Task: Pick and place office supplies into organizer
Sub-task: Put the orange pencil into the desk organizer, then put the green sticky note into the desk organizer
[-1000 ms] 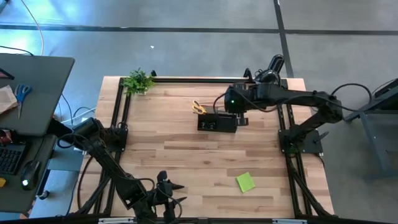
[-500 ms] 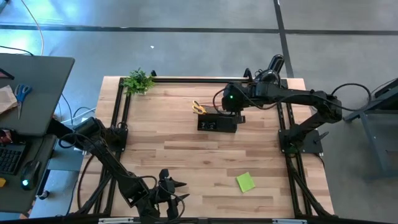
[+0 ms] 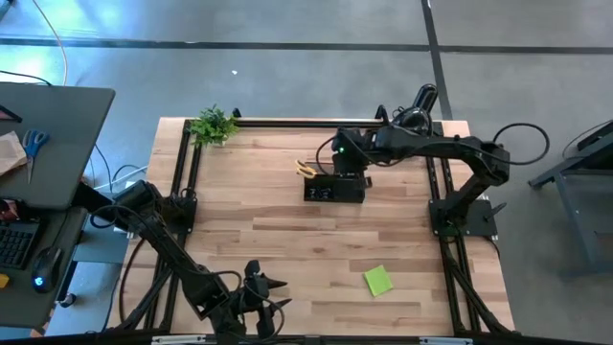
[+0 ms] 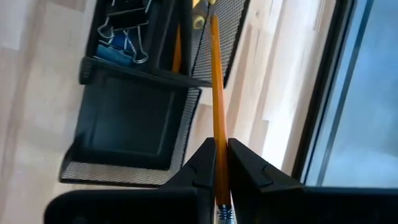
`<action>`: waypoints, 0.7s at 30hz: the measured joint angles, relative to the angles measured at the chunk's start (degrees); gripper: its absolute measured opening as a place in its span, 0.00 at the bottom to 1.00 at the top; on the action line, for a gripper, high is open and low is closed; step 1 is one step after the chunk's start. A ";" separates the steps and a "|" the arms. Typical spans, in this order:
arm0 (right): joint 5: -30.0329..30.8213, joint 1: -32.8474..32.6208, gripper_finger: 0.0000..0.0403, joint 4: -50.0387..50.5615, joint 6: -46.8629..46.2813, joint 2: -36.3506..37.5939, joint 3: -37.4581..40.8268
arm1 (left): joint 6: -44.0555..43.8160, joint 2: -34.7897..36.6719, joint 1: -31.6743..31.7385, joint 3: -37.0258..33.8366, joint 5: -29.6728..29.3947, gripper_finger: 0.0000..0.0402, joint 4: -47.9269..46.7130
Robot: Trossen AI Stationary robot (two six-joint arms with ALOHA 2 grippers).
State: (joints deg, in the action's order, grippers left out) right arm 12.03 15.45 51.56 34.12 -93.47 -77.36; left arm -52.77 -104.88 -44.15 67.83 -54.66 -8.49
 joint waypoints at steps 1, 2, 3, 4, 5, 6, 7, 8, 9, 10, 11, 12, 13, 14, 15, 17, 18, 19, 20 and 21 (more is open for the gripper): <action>0.00 0.06 0.04 -0.68 0.76 0.00 0.00 | 0.01 0.00 0.01 0.00 0.00 0.48 0.01; 0.04 0.08 0.04 -1.28 1.47 0.00 0.00 | 0.00 0.00 0.01 0.00 0.00 0.48 0.02; 0.08 0.08 0.05 -1.70 1.87 0.00 -0.02 | 0.01 0.00 -0.01 0.00 0.00 0.48 0.00; 0.04 0.06 0.06 -2.16 2.19 0.00 -0.02 | 0.02 0.00 0.00 0.00 -0.01 0.48 0.00; -0.09 0.06 0.07 -2.67 2.44 0.00 -0.02 | 0.00 0.00 0.01 0.00 -0.02 0.48 0.00; -0.47 0.06 0.09 -3.05 2.84 0.00 -0.02 | 0.00 0.00 0.01 0.00 -0.01 0.48 0.00; -1.23 0.06 0.11 -3.43 3.01 0.00 -0.02 | 0.01 0.00 0.00 0.00 -0.02 0.48 0.00; -1.69 0.06 0.14 -3.86 3.05 0.00 -0.02 | 0.01 0.00 0.01 0.00 -0.02 0.48 0.01; -1.80 0.06 0.16 -4.12 3.05 0.00 -0.02 | 0.01 0.00 0.01 0.00 -0.02 0.48 0.04; -2.01 0.03 0.19 -4.23 3.05 0.00 -0.02 | 0.00 0.00 0.01 0.00 -0.02 0.48 0.04; -1.99 -0.01 0.21 -4.28 3.00 0.00 -0.02 | 0.00 0.02 0.01 0.00 -0.02 0.48 0.05; -1.94 -0.01 0.23 -4.26 2.96 0.00 -0.02 | 0.00 0.02 0.00 0.00 -0.02 0.48 0.07; -1.66 -0.01 0.25 -4.25 2.67 0.00 -0.02 | 0.00 0.02 -0.01 0.00 -0.02 0.48 0.09; -1.36 -0.01 0.28 -4.28 1.92 0.00 -0.02 | 0.00 0.03 0.00 0.00 -0.02 0.48 0.09; -1.15 -0.01 0.29 -4.24 1.39 0.01 -0.02 | 0.00 0.04 -0.01 0.00 -0.02 0.48 0.09; -1.02 -0.05 0.32 -3.99 0.44 0.23 -0.02 | 0.00 0.04 -0.01 0.00 -0.02 0.48 0.09; -1.04 -0.18 0.34 -3.89 -0.02 0.58 -0.02 | 0.00 0.04 -0.04 0.00 -0.02 0.48 0.09; -1.04 -0.32 0.34 -3.85 -0.83 1.09 -0.02 | 0.00 0.04 -0.05 0.00 -0.04 0.48 0.09; -1.04 -0.57 0.35 -3.90 -1.43 1.65 -0.06 | 0.00 0.04 -0.05 0.00 -0.04 0.48 0.09; -1.14 -0.91 0.35 -3.84 -2.16 2.25 -0.29 | 0.00 0.07 -0.05 0.00 -0.04 0.48 0.09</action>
State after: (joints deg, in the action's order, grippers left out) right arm 10.90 14.54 47.73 31.96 -91.22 -77.65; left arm -52.77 -104.81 -44.21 67.83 -54.70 -8.40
